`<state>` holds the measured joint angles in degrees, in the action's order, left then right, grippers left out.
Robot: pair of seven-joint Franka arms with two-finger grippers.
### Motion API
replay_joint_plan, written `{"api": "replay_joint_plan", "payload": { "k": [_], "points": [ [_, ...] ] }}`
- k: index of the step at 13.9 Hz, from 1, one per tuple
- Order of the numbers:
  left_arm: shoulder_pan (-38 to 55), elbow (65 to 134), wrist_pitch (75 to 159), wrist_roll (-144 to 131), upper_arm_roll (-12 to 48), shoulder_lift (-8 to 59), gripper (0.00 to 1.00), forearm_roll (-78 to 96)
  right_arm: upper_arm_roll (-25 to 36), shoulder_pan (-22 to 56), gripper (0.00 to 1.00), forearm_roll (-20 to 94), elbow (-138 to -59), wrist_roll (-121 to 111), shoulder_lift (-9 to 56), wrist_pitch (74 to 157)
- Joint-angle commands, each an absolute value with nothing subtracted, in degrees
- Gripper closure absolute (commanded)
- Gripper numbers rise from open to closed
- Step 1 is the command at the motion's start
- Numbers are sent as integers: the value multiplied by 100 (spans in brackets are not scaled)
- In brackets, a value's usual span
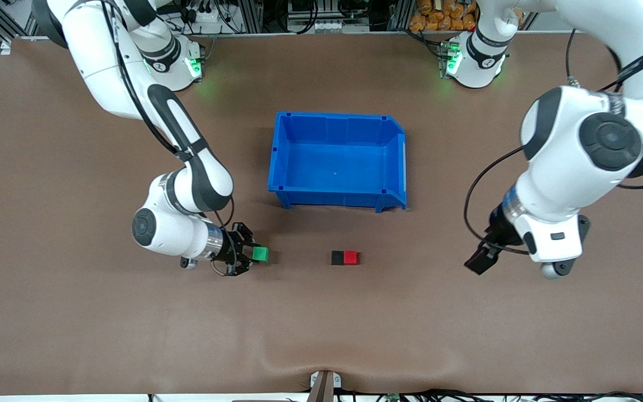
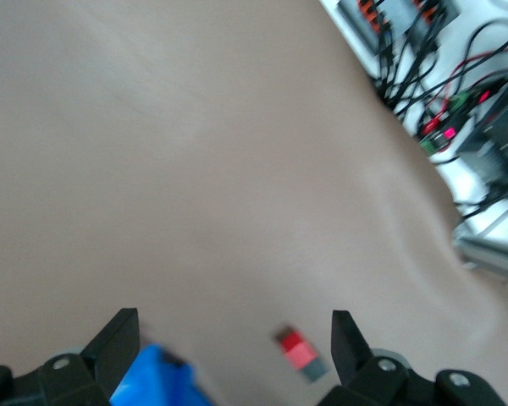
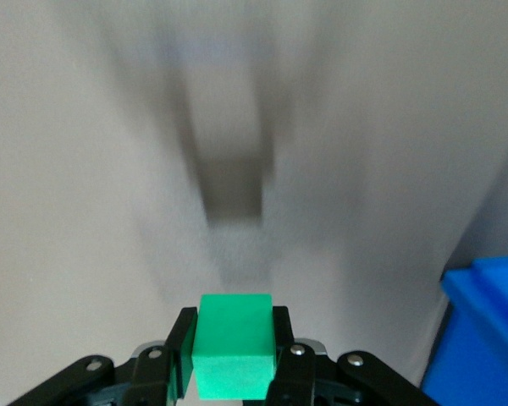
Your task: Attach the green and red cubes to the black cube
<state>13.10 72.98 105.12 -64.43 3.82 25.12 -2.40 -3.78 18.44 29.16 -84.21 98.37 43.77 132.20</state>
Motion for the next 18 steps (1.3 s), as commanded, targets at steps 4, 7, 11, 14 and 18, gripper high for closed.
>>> {"api": "replay_joint_plan", "payload": {
  "k": [4, 7, 11, 14, 18],
  "points": [
    [791, 7594, 9134, -4416, 396, 1583, 0, 193, -352, 2196, 100, 2997, -7234, 10406, 5211, 13490],
    [519, 7812, 8798, -3378, 413, 1214, 0, 202, -352, 2364, 100, 2997, -7190, 10397, 5378, 13912],
    [203, 8577, 8798, -2147, 431, 450, 0, 237, -343, 2619, 100, 2997, -6804, 10589, 5747, 13957],
    [176, 9043, 8763, -1330, 422, 10, 0, 202, -308, 2768, 100, 2980, -6627, 10740, 5923, 13966],
    [97, 9097, 8473, -608, 431, -132, 0, 141, -299, 2961, 100, 2962, -6636, 11003, 5959, 14080]
  ]
}}
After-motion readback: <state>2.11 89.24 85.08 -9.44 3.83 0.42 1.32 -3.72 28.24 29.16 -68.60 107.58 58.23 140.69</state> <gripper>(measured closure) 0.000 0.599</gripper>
